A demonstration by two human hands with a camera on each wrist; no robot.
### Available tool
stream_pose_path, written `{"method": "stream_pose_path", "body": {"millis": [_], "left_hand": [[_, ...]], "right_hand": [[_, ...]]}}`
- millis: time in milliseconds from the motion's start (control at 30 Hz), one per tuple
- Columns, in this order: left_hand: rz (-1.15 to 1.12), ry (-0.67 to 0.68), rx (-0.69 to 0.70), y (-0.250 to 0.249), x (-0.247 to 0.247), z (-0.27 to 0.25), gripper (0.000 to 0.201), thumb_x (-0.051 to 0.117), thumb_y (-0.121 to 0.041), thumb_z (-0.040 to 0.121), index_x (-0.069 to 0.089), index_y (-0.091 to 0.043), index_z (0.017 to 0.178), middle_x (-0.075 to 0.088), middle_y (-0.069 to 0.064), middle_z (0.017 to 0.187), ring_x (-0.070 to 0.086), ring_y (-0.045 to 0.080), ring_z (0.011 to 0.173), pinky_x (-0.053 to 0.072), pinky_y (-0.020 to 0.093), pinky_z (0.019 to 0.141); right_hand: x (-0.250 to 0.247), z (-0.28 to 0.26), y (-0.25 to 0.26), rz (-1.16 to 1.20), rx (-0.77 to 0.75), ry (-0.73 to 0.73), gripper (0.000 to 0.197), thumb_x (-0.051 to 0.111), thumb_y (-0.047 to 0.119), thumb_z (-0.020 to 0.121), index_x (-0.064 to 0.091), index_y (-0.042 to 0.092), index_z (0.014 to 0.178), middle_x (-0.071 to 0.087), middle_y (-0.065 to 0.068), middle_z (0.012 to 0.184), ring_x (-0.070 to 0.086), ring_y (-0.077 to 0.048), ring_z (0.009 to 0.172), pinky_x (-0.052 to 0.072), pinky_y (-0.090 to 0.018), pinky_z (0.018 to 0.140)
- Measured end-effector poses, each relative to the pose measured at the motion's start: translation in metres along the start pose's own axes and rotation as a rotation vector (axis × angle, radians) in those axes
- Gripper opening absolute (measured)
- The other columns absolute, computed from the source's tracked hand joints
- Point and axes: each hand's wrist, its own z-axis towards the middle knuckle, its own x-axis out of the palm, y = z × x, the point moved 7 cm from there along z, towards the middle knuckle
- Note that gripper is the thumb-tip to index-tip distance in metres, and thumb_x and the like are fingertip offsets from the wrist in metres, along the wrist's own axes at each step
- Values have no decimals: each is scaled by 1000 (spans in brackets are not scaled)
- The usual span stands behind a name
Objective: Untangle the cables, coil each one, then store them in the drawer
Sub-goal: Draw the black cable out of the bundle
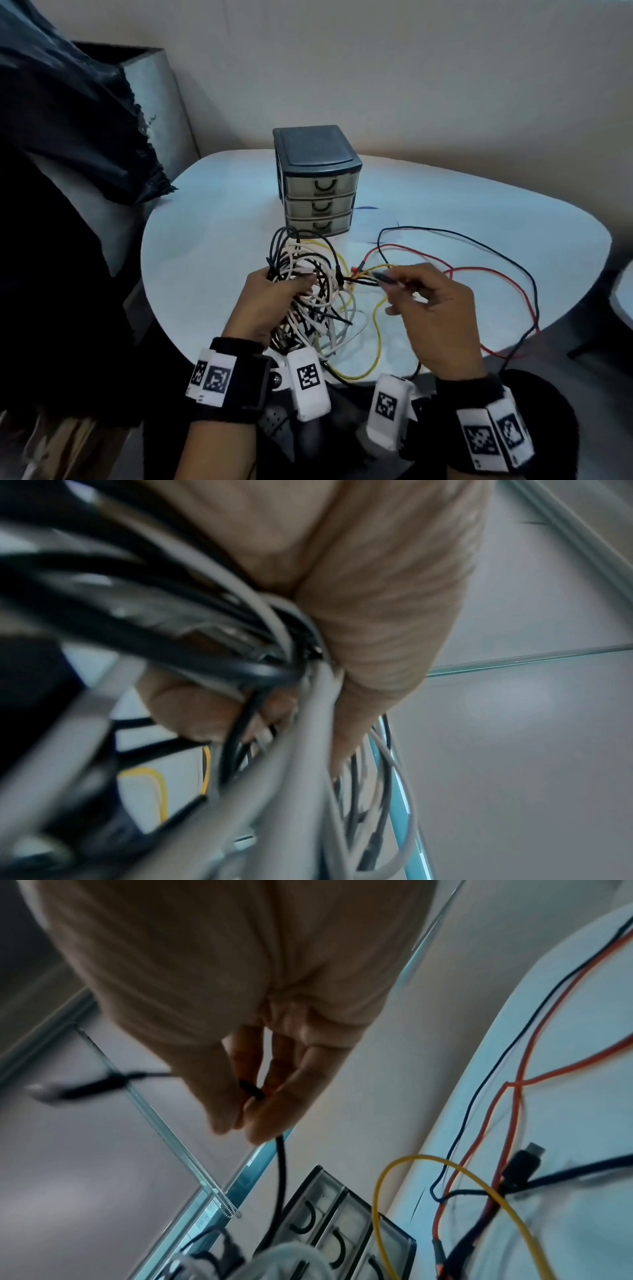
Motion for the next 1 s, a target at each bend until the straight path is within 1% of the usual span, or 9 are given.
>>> {"method": "stream_pose_path", "body": {"millis": [167,333,467,633,700,767,867,933,1000], "left_hand": [[-22,40,30,-5,0,-2,7,79,-15,83,75,-10,86,75,8,76,72,25,71,61,43,74],[-71,69,65,-11,-3,1,12,73,-15,87,73,-6,79,71,6,67,67,18,57,52,26,55],[-289,62,5,-8,1,5,13,71,-12,87,72,-3,78,72,11,72,69,21,59,55,28,55],[-806,64,-36,-28,-10,21,19,53,-24,99,67,-11,99,70,11,101,70,29,90,57,50,86],[-889,76,3,-43,-20,28,31,45,-31,102,63,-13,121,68,12,113,69,31,100,60,52,77],[-930,79,42,-55,-29,35,41,43,-35,103,54,-17,137,65,12,122,68,31,101,62,49,65],[-961,52,110,-72,-46,43,40,40,-39,104,66,-14,120,66,14,122,71,32,93,61,48,61],[-1007,21,139,-82,-63,47,44,39,-39,103,74,-12,99,73,15,106,74,31,82,61,46,59],[-1044,-39,175,-88,-87,51,41,42,-37,102,73,-11,105,76,12,101,75,27,79,62,44,66]], "right_hand": [[-20,5,-13,-85,181,-243,43,46,42,100,67,16,73,64,0,59,60,-14,52,48,-31,52],[-8,15,-12,194,306,-222,45,44,32,104,60,3,73,60,-6,51,51,-15,40,40,-24,40],[36,33,-3,158,291,63,40,48,36,100,69,7,85,74,-7,77,69,-18,69,51,-24,60],[75,9,-15,-116,341,579,54,56,70,73,55,38,117,72,14,97,68,-2,94,49,-32,93],[88,-9,-16,-171,389,722,57,66,63,77,46,40,125,71,13,89,69,-3,82,50,-27,82],[88,-3,-11,-155,329,627,31,66,44,89,58,28,114,67,1,76,61,-5,56,45,-24,61],[75,22,11,-216,81,506,23,56,30,98,70,19,83,49,-6,57,38,-13,50,31,-25,54],[63,34,26,-290,-9,529,26,56,29,98,71,22,78,61,-13,68,45,-21,57,35,-29,58],[41,48,33,-400,-49,553,26,57,28,97,71,22,76,66,-3,71,51,-14,60,38,-27,61]]}}
